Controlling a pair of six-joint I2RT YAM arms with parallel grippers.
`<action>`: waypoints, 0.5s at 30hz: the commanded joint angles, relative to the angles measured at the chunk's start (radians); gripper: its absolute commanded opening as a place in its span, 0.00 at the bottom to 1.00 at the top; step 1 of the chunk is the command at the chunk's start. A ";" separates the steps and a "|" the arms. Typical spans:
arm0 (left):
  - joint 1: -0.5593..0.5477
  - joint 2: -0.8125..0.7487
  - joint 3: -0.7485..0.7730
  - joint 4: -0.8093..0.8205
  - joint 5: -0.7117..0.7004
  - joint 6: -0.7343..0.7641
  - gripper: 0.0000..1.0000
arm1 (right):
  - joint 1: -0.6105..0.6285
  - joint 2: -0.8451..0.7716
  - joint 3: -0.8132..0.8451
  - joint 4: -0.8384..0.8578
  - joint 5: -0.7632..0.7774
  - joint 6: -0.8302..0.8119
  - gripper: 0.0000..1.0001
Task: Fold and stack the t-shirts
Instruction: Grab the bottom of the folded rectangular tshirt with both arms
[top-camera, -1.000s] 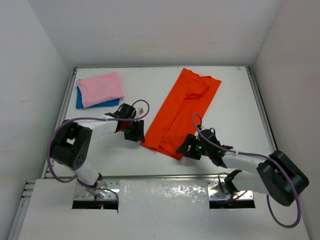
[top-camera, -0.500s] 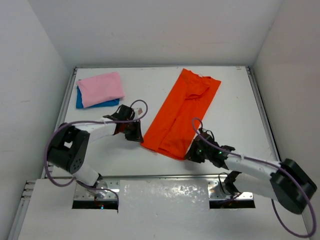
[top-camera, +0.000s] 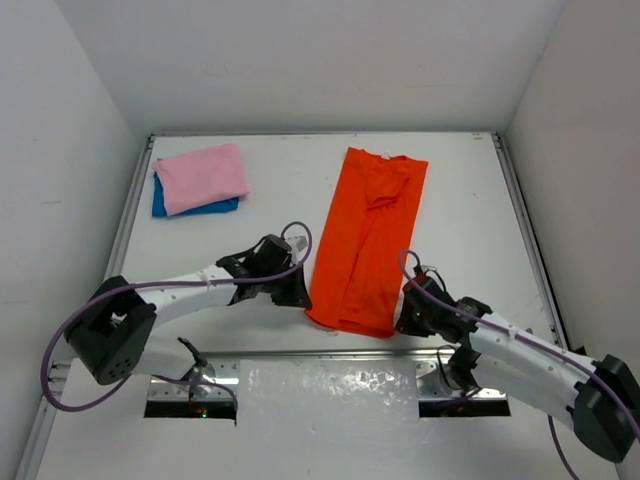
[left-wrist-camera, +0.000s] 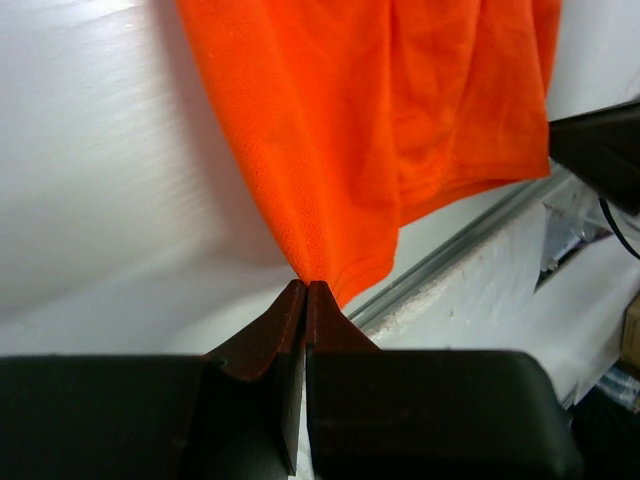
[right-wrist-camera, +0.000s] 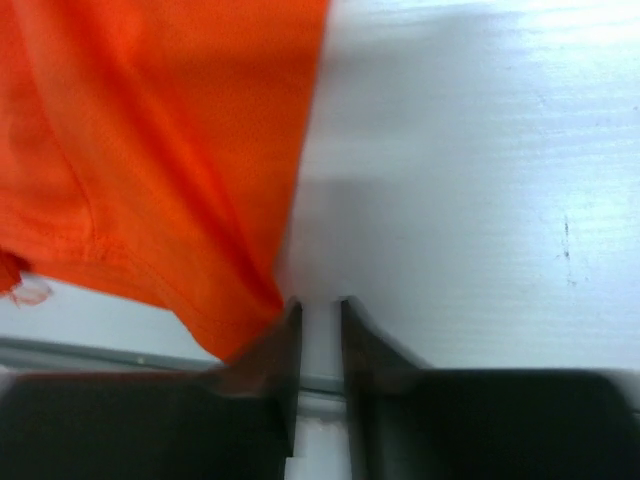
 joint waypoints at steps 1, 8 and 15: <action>0.001 -0.041 -0.005 0.003 -0.059 -0.032 0.01 | -0.005 -0.034 0.022 0.040 -0.027 -0.026 0.27; 0.001 -0.064 -0.042 0.024 -0.048 -0.061 0.00 | -0.005 -0.076 0.012 0.133 -0.033 -0.003 0.48; -0.001 -0.076 -0.051 0.019 -0.054 -0.061 0.00 | -0.003 -0.108 0.018 0.118 -0.010 0.015 0.48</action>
